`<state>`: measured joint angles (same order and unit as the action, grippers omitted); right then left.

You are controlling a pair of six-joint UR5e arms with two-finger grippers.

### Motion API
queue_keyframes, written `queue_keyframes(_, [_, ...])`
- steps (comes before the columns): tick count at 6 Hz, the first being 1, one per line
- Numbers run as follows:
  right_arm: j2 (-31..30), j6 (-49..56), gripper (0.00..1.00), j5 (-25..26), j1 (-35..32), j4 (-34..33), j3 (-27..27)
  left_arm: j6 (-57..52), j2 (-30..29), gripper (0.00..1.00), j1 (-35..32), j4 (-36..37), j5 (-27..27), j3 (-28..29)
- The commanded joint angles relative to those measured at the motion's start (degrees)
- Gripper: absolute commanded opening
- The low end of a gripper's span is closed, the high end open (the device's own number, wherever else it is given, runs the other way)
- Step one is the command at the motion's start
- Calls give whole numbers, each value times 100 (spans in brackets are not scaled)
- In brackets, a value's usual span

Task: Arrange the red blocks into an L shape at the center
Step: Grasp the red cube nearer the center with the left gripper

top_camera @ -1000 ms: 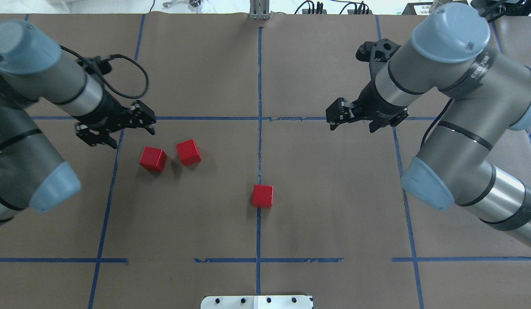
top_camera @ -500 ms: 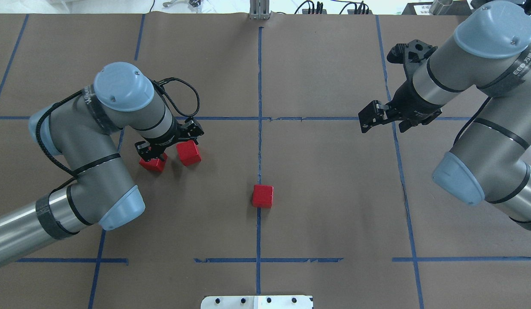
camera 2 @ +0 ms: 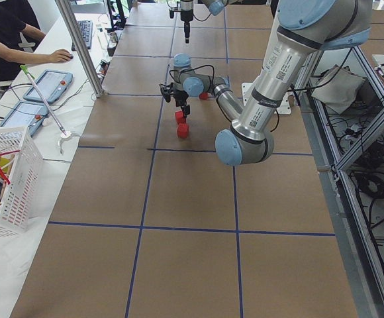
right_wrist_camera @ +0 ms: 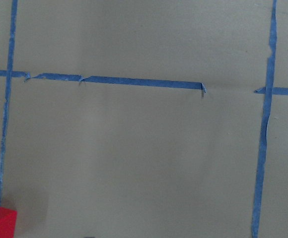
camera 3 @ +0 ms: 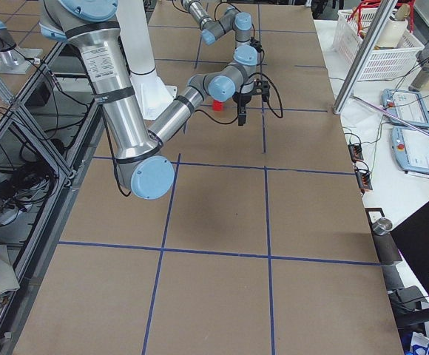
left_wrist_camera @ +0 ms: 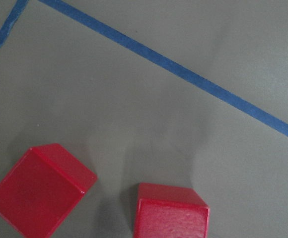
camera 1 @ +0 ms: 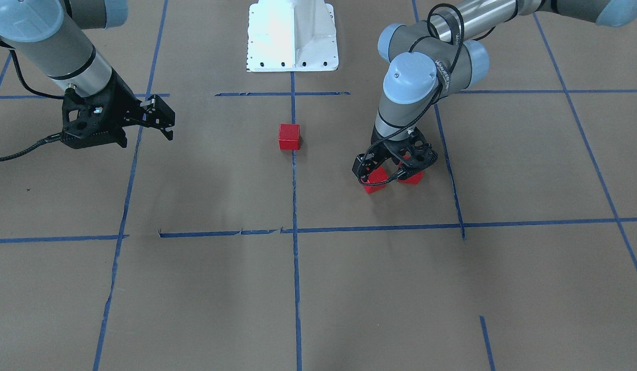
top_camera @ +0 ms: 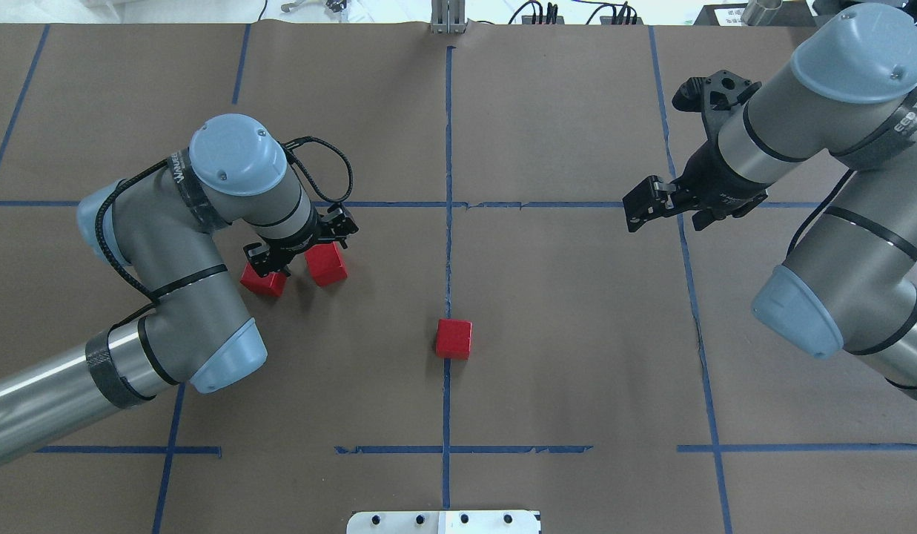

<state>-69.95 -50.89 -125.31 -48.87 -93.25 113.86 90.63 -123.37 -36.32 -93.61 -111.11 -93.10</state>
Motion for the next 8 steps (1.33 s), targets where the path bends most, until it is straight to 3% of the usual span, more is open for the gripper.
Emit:
queue_keyframes(1, [-2, -8, 100, -2, 0, 0, 39, -377, -11, 94, 3, -8, 2, 72])
queue_keyframes(3, [-2, -8, 100, 6, 0, 0, 39, -380, -11, 91, 11, -463, 2, 317])
queue_keyframes(4, [-2, -8, 100, -2, 0, 0, 48, -388, -3, 82, 11, -474, 2, 336])
queue_keyframes(7, [-2, -26, 100, 6, 9, 0, 101, -380, -20, 72, 20, -483, 10, 380])
queue_keyframes(8, [-10, -52, 100, 15, 0, 0, 110, -380, -46, 61, 37, -474, 10, 380])
